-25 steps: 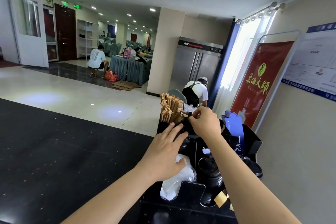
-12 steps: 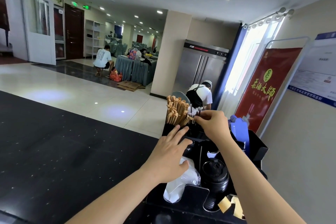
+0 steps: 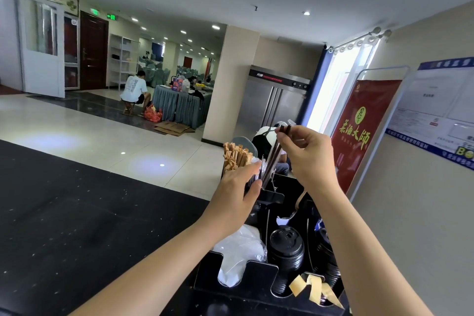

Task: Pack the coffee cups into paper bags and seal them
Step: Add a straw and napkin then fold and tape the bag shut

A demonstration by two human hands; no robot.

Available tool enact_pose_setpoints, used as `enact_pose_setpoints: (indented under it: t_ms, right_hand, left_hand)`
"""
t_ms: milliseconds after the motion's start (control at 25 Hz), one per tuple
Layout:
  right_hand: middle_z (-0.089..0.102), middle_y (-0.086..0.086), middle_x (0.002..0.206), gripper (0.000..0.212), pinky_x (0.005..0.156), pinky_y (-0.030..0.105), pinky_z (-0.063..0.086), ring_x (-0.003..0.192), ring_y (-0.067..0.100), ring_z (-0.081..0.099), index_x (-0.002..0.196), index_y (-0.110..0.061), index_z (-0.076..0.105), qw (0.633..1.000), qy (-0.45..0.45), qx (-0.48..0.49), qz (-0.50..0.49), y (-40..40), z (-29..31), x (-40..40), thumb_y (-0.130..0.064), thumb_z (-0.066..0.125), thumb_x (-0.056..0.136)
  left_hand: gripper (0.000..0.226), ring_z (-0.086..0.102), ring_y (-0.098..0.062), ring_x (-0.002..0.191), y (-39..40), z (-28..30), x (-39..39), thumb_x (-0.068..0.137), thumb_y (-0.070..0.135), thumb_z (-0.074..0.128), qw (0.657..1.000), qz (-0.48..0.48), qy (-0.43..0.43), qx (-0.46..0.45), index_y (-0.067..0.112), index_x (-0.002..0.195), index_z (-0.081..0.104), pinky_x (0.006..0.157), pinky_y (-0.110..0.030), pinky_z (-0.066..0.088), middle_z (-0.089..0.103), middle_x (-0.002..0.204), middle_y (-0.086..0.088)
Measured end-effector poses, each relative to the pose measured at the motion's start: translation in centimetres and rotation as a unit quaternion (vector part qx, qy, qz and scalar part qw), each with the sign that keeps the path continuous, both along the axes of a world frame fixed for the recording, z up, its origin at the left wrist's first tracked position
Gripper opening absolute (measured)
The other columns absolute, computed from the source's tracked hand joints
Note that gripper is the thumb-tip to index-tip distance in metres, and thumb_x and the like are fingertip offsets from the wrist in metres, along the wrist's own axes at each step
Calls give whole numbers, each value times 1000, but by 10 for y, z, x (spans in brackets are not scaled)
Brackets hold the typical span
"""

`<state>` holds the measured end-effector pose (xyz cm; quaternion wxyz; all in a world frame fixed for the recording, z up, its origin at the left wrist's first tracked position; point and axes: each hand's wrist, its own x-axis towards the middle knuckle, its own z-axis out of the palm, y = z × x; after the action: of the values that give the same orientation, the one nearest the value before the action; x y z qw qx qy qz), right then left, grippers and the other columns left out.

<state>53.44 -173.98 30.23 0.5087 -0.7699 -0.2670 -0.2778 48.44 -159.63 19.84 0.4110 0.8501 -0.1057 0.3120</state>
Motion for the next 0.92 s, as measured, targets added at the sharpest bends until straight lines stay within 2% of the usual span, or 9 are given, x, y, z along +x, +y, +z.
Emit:
enact_pose_setpoints:
  t_ms: [80, 160, 280, 440, 560, 640, 680, 800, 920]
  right_hand:
    - [73, -10, 70, 9, 66, 25, 55, 61, 2, 60, 93, -21, 80, 999, -2, 7, 38, -5, 14, -19, -15, 73, 94]
    - [75, -15, 73, 15, 67, 19, 56, 65, 2, 65, 92, -27, 79, 996, 9, 5, 84, -10, 23, -34, -12, 74, 93]
    - [77, -8, 76, 18, 73, 30, 62, 70, 11, 69, 91, -30, 79, 994, 37, -1, 106, -14, 25, -47, -13, 75, 92]
    - [78, 1, 79, 9, 74, 34, 61, 72, 14, 71, 90, -27, 80, 989, 90, 19, 120, -22, 14, -65, -18, 78, 89]
    - [78, 7, 85, 8, 74, 31, 63, 77, 14, 72, 94, -17, 80, 984, 114, 13, 139, -26, 1, -80, -19, 79, 86]
    - [78, 7, 87, 17, 72, 27, 62, 77, 13, 72, 98, -10, 79, 980, 129, 14, 149, -26, -10, -91, -20, 80, 85]
    - [77, 7, 86, 20, 71, 26, 61, 75, 11, 70, 100, -8, 78, 979, 136, 13, 153, -26, -16, -98, -20, 80, 84]
    - [68, 2, 70, 20, 63, 24, 55, 65, 12, 61, 92, -5, 76, 966, 171, 35, 190, -26, -33, -124, -22, 78, 82]
    - [64, 1, 65, 8, 62, 26, 50, 61, 16, 55, 81, -18, 76, 950, 201, 49, 232, -28, -57, -150, -26, 78, 80]
  left_hand:
    - [50, 35, -7, 140, -4, 9, -4, 107, 38, 44, 1000, -2, 2, -5, 28, 156, 36, 110, -20, 25, 46, 152, 11]
    - [45, 43, -7, 129, -5, 16, -9, 107, 41, 45, 1000, -4, 0, -12, 31, 151, 43, 106, -20, 34, 56, 138, 11]
    - [21, 59, -5, 104, -4, 19, -21, 105, 43, 51, 999, -11, -26, -31, 33, 120, 62, 93, -24, 50, 66, 103, 17]
    - [21, 67, 5, 96, -2, 16, -53, 104, 35, 56, 995, -75, 19, -58, 25, 116, 70, 81, -9, 48, 77, 98, 18]
    - [18, 70, -13, 87, -3, 14, -83, 105, 35, 54, 990, -109, 62, -70, 27, 114, 67, 74, -27, 54, 76, 99, 21]
    - [16, 69, -35, 91, -5, 10, -102, 104, 37, 54, 983, -133, 86, -93, 28, 110, 66, 82, -49, 56, 77, 100, 20]
    - [14, 69, -36, 94, -6, 8, -111, 104, 36, 54, 980, -141, 96, -103, 28, 109, 65, 89, -54, 54, 77, 100, 18]
    - [12, 71, -12, 104, -10, -2, -140, 105, 23, 56, 971, -162, 121, -129, 22, 113, 64, 103, -47, 50, 78, 101, 10]
    - [16, 70, -12, 105, -9, -15, -169, 105, 16, 56, 964, -168, 146, -143, 19, 119, 63, 103, -40, 51, 78, 103, 7]
